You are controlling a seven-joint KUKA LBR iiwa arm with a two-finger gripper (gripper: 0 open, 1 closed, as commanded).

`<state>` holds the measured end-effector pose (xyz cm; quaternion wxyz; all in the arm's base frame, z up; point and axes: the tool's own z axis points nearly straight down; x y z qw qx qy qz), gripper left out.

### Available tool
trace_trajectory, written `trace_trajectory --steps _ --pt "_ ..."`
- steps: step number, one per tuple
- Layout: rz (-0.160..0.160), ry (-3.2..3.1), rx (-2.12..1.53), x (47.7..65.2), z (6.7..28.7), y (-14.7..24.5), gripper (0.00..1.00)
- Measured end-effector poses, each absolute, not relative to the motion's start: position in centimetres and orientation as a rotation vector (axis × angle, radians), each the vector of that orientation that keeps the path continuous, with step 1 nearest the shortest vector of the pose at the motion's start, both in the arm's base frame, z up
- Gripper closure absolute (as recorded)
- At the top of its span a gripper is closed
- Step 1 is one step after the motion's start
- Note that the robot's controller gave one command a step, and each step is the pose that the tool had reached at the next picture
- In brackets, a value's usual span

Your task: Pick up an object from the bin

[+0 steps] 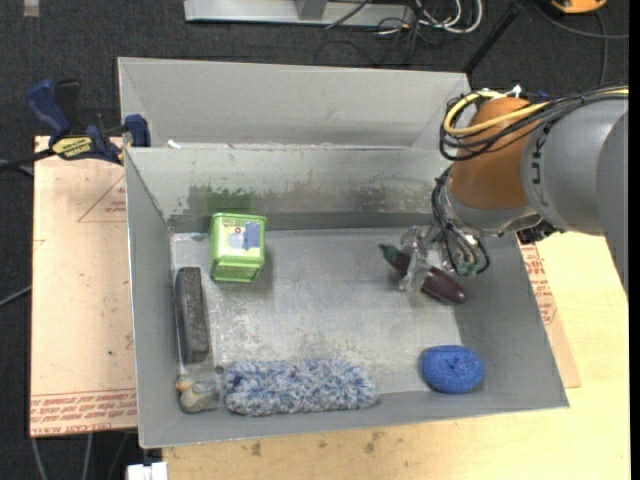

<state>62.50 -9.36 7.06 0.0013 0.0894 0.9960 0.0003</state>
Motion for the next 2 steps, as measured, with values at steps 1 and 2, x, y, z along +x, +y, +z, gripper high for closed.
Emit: trace_trajectory --steps 1,2 --pt "0.001 3.127 0.280 62.50 7.06 -9.36 1.00" --pt "0.001 3.131 0.280 62.35 7.42 -9.34 1.00"
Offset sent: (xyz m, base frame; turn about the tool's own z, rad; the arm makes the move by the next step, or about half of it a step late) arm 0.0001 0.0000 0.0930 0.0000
